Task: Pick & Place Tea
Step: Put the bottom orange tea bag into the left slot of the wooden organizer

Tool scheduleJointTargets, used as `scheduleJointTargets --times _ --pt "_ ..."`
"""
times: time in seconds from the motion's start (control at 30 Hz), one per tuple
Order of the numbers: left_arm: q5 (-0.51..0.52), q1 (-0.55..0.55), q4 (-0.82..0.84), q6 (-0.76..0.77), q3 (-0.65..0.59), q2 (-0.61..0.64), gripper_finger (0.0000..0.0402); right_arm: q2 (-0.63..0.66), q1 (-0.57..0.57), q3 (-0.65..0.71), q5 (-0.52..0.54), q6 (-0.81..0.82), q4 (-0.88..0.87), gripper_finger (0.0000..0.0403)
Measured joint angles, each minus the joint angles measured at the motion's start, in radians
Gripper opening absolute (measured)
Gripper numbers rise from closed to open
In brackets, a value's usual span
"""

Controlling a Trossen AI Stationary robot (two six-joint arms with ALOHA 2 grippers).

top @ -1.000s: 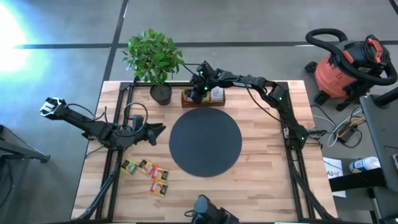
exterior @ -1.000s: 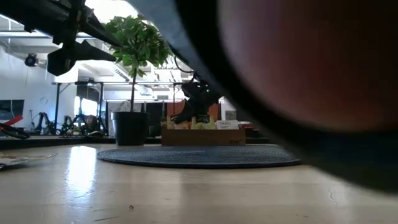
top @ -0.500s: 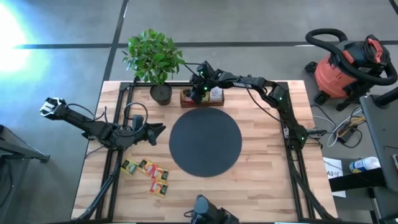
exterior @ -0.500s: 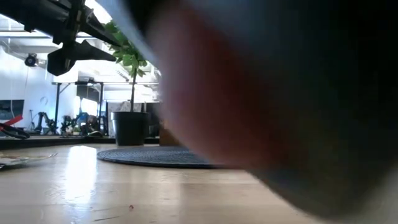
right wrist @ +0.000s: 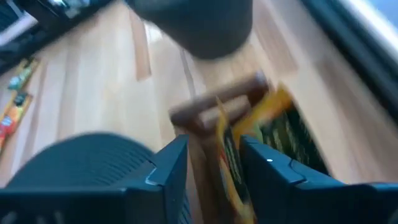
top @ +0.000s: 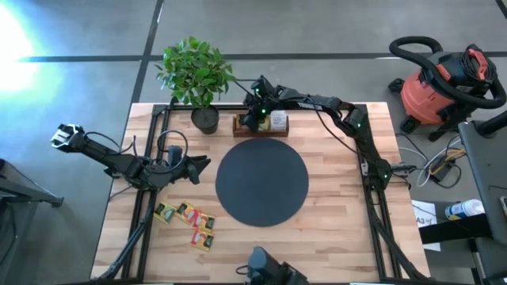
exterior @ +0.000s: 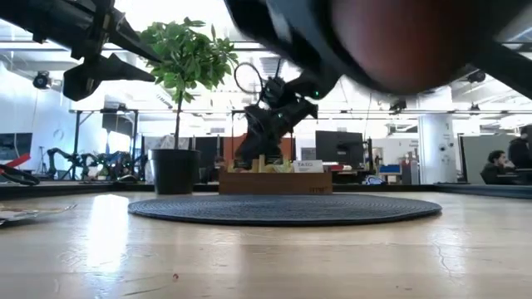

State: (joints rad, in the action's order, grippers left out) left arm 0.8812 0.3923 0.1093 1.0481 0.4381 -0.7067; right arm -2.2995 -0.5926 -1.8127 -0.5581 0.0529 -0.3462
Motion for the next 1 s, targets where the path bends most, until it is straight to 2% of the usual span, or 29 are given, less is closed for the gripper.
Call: scheduleJointTargets --times 0.17,0.33,0.47,0.6,0.7,0.87,1.0 --pt "0.0 0.0 0.0 0.0 0.0 0.0 0.0138 0.034 0.0 -0.067 0.0 -0.048 -0.003 0.0157" --pt "-0.002 0.0 0.0 0.0 0.0 0.0 0.0138 0.04 0.011 -0.155 -0.007 -0.088 -0.107 0.0159" --pt "-0.07 0.0 0.046 0.002 0.0 -0.002 0.0138 0.051 0.058 -0.211 -0.064 -0.185 -0.22 0.0155" --pt "-0.233 0.0 0.2 0.116 0.0 -0.029 0.0138 0.053 0.127 -0.239 -0.069 -0.253 -0.345 0.0153" --pt "-0.43 0.004 0.284 0.226 -0.002 -0.076 0.0137 0.055 0.18 -0.236 -0.068 -0.279 -0.406 0.0153" --pt "-0.741 0.043 0.258 0.33 -0.002 -0.197 0.0137 0.064 0.259 -0.223 -0.069 -0.279 -0.479 0.0148" --pt "-0.849 0.098 0.25 0.412 0.027 -0.287 0.0137 0.064 0.306 -0.213 -0.071 -0.206 -0.494 0.0142"
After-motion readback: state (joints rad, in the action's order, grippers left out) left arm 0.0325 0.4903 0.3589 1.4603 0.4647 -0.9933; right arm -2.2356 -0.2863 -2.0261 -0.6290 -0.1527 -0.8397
